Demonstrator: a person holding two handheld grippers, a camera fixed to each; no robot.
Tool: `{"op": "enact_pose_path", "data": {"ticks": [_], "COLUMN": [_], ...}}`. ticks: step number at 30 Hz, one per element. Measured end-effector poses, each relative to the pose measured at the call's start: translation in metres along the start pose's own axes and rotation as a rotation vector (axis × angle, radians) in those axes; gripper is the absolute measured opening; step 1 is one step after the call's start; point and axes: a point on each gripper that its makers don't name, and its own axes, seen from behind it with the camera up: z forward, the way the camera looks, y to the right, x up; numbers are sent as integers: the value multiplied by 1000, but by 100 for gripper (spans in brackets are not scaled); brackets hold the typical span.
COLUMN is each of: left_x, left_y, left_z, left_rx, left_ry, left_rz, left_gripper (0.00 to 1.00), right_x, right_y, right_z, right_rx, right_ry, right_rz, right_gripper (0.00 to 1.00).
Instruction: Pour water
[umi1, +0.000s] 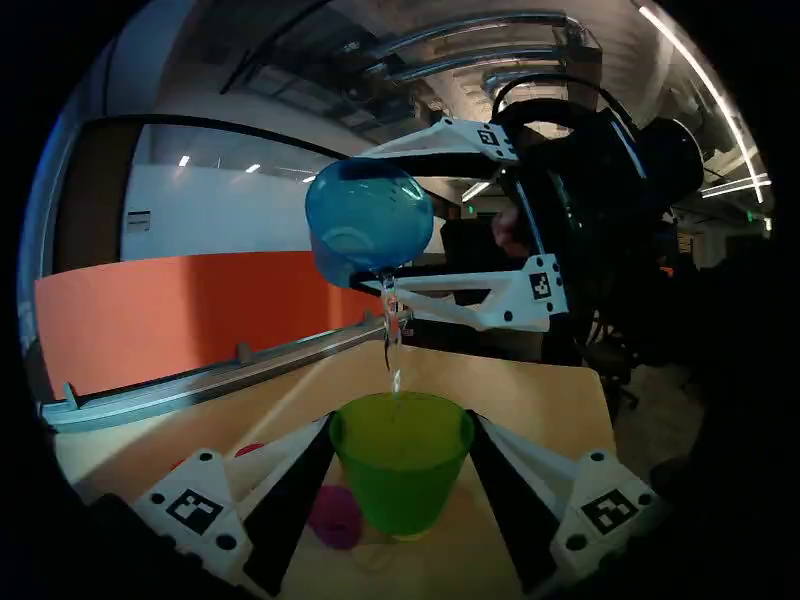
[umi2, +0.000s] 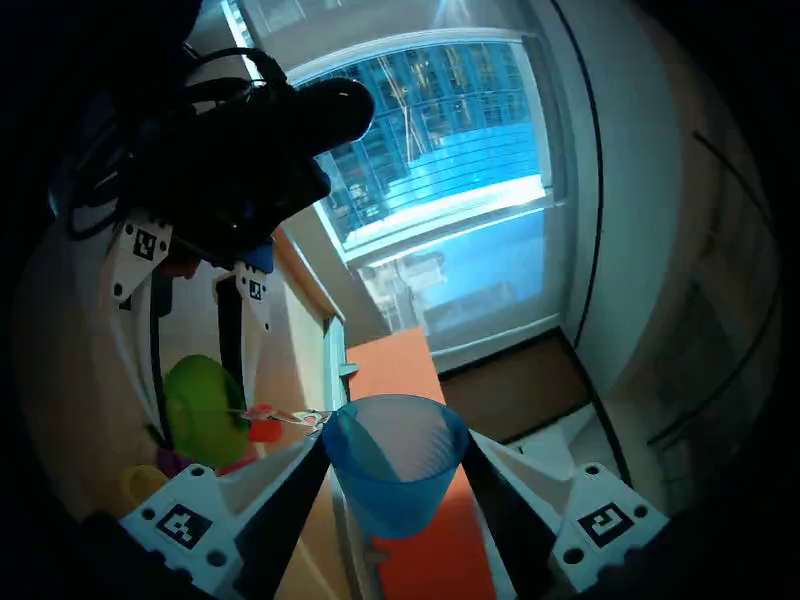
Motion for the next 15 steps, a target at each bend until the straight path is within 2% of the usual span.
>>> {"op": "enact_pose_path", "data": {"ticks": [15], "left_x": [1], "left_y": [0], "left_z": [-2], "left_rx": [-1], "left_ry": [7], "left_rz": [-2], "left_gripper": [89], "right_x": [4], "right_y": [2], "right_z": [0], "right_rx": [-2], "right_ry": [-1], "right_rz": [-62], "right_gripper": [91]}}
